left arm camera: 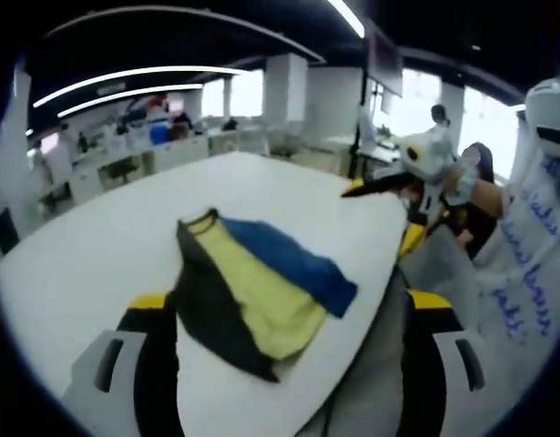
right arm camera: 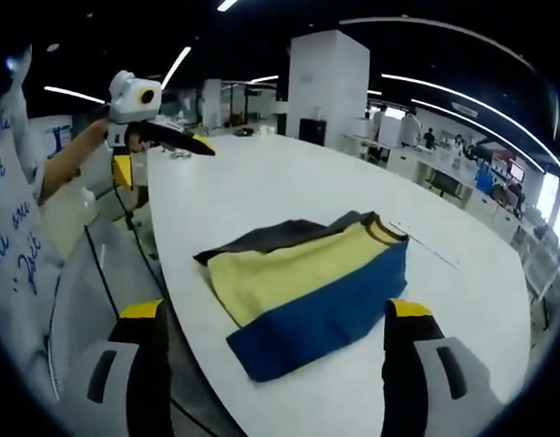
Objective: Fold the garment on the visible template until the final outline fits inside the template.
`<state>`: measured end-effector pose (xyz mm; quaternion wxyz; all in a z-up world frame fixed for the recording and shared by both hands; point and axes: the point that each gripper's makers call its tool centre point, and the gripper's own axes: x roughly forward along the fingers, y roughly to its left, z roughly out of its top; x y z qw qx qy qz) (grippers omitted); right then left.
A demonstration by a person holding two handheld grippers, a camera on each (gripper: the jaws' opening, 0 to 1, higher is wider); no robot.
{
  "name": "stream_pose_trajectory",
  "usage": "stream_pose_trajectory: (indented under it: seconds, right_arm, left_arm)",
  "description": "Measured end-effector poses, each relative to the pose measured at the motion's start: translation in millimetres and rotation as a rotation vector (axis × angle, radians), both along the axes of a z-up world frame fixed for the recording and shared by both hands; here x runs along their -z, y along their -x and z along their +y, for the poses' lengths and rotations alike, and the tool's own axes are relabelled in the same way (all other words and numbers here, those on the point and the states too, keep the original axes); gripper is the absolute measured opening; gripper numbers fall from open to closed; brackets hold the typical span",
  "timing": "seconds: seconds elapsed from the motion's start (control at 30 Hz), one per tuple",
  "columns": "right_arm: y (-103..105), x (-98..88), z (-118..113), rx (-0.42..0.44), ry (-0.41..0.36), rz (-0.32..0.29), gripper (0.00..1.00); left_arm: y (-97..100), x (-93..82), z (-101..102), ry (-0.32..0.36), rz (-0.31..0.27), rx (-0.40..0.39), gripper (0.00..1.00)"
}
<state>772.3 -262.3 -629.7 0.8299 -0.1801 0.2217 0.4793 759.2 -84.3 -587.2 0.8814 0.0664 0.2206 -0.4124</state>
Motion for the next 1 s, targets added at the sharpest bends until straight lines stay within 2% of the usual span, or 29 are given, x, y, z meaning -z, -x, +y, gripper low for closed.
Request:
stream_pose_trajectory:
  seconds: [0.2, 0.3, 0.57, 0.8, 1.0]
  right_arm:
    - [9, 20.2, 11, -0.039, 0.008, 0.061, 0.84]
    - [19, 33.5, 20, -0.065, -0.022, 0.139, 0.77]
    - [28, 62.4, 30, -0.109, 0.031, 0.186, 0.64]
    - [32, 80.3, 38, -0.138, 0.057, 0.233, 0.51]
    - [36, 97.8, 42, -0.185, 0.104, 0.251, 0.47]
  left_arm:
    - [5.7, -0.2, -3, 0.01, -0.008, -0.006, 0.98]
    - [9.3, 0.3, -3, 0.001, -0.012, -0.001, 0.96]
    - [15.6, 3.3, 0, 0.034, 0.014, -0.008, 0.92]
    - [23.3, 15.1, 3, -0.001, 0.04, -0.01, 0.9]
    - [26.5, 17.0, 5, -0.023, 0.036, -0.011, 0.9]
